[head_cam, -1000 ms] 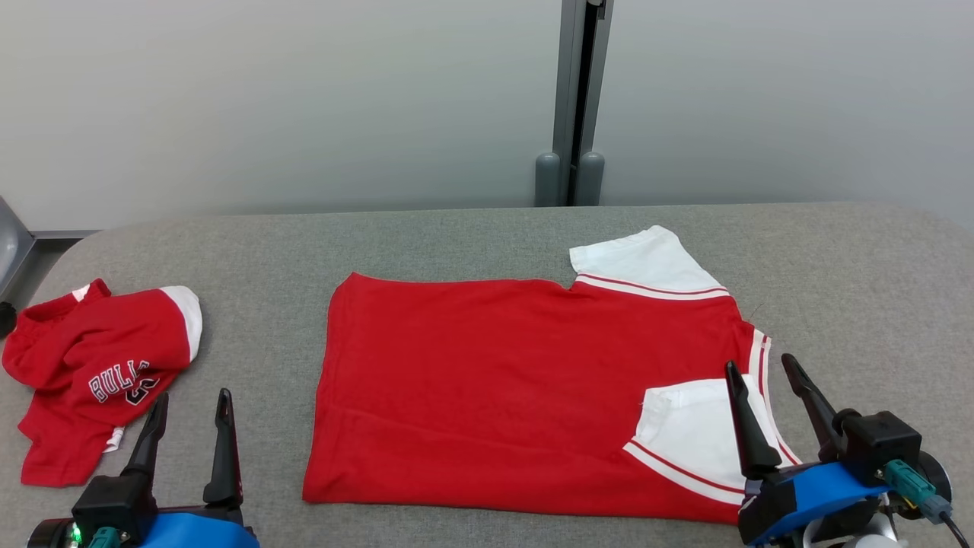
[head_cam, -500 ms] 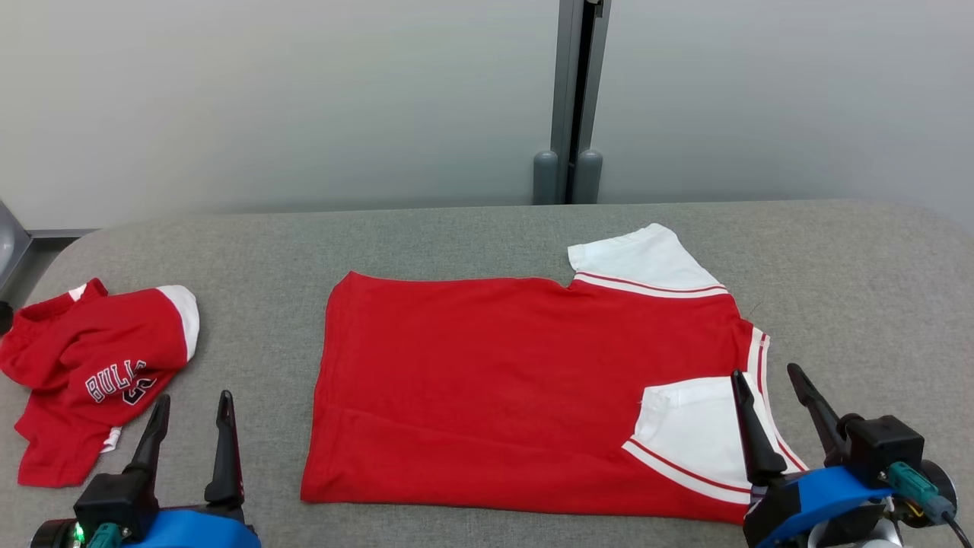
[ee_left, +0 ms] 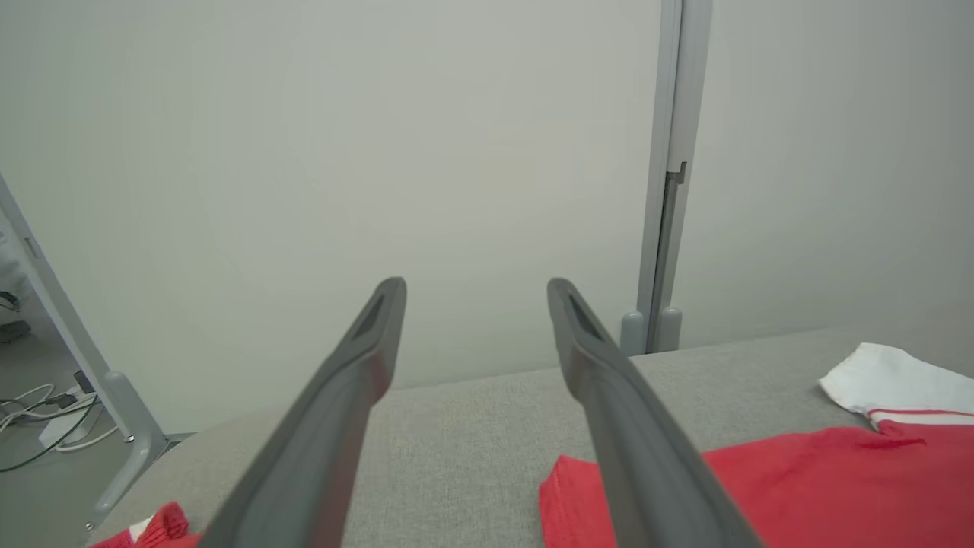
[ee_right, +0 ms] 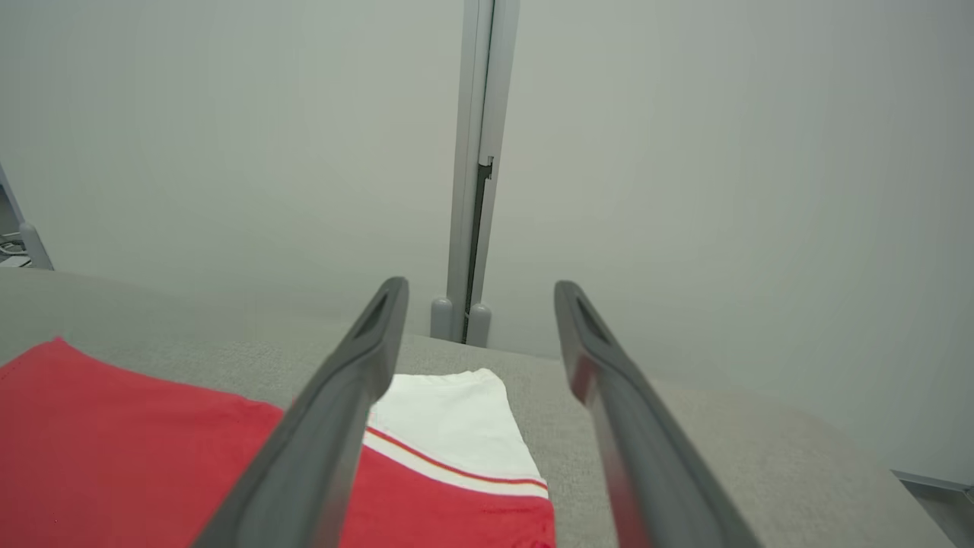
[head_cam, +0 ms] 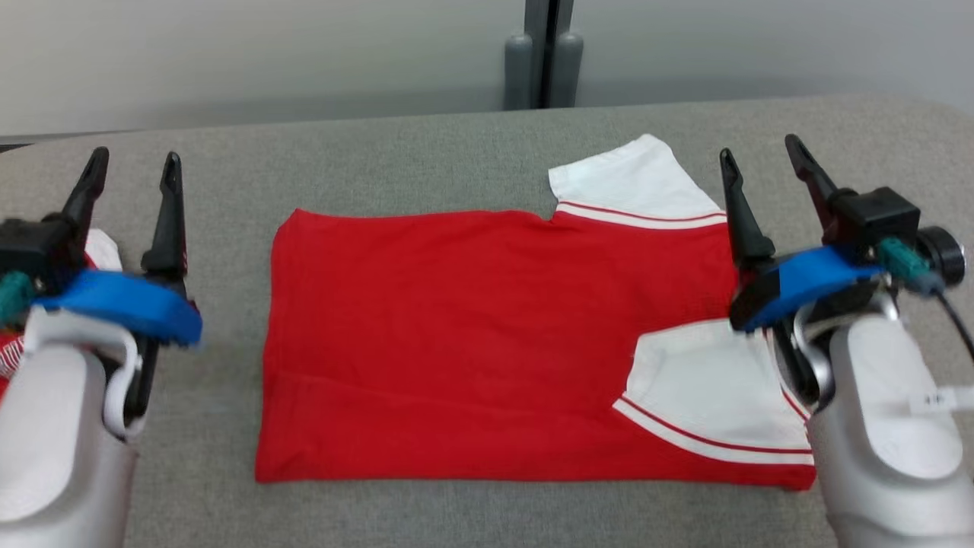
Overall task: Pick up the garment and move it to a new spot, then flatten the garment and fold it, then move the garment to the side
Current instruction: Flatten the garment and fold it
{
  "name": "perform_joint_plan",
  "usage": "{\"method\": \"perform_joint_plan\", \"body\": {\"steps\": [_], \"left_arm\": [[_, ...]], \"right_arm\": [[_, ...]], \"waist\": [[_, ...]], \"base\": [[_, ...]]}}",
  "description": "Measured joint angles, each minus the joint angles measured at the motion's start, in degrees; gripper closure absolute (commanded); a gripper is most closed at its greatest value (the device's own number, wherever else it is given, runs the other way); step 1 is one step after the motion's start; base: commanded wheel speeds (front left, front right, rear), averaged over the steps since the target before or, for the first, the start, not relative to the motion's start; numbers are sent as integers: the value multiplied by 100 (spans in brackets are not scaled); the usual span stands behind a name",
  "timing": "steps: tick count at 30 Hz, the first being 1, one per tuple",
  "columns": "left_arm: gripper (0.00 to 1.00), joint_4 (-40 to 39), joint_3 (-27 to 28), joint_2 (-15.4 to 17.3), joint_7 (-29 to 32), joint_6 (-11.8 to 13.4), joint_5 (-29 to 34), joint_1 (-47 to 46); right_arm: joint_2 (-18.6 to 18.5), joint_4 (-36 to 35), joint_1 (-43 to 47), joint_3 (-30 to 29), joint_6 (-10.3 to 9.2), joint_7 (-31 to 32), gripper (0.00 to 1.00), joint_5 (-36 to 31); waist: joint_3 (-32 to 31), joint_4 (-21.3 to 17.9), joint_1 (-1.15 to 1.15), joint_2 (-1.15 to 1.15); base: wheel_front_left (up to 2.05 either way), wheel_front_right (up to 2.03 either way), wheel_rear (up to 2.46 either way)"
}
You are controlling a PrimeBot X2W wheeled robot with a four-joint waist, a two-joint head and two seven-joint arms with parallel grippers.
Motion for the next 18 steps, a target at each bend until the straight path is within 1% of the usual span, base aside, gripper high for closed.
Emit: {"method": "perform_joint_plan", "body": {"steps": [3,6,12,13,18], "left_arm": [[0,290,-167,126,183,-70,-159,-647],[0,573,-413,240,311,-88,-381,-1240],[0,1076,-1340,553,693,-107,-1099,-2142],[0,1146,-1527,644,769,-107,-1193,-2263],[0,1446,-2360,857,1134,-107,-1716,-2660]], "right_arm": [[-129,383,-707,94,0,63,0,-3],[-265,820,-1365,160,0,119,0,-11],[-370,1591,-2365,233,0,271,0,-85],[-374,1709,-2505,232,0,282,0,-113],[-388,2279,-3034,211,0,243,0,-220]], "waist": [[343,-56,0,0],[675,-85,0,0],[1288,-95,1,0],[1383,-94,1,0],[1728,-55,0,0]], "base": [[0,0,0],[0,0,0],[0,0,0],[0,0,0],[0,0,0]]}}
